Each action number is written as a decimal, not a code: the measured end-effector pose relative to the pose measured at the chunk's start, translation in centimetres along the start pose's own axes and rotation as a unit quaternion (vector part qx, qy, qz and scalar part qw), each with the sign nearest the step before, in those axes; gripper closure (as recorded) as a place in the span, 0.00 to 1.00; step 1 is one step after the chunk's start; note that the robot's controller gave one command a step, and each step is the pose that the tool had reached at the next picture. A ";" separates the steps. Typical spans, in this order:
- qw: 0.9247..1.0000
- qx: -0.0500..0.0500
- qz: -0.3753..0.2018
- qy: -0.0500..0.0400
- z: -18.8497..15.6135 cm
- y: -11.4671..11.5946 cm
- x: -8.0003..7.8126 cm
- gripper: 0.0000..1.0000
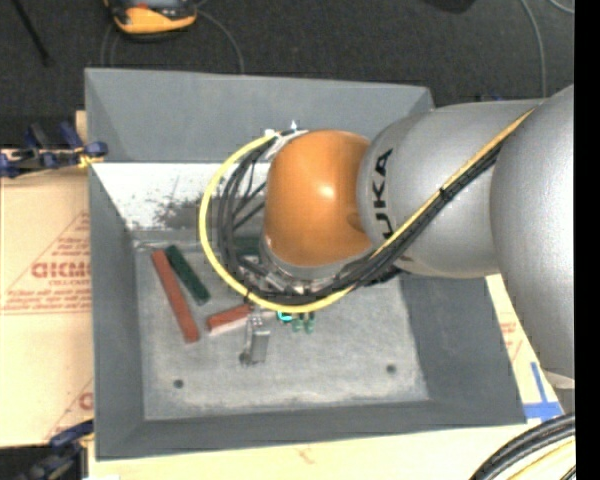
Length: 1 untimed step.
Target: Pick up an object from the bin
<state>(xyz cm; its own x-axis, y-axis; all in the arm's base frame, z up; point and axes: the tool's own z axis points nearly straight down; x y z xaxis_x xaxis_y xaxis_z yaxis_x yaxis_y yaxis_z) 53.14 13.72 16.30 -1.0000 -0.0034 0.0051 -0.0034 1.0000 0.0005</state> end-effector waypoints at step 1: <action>1.000 -0.001 0.002 -0.004 -0.4 -0.1 -0.2 0.00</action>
Offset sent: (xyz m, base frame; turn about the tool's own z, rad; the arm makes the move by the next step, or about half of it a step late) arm 0.0401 -0.0360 -0.0930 0.0885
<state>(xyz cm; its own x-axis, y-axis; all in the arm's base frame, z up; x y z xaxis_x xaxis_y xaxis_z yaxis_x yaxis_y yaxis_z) 53.34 13.67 16.74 -1.0000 0.0005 -0.0029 0.0005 1.0000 0.0017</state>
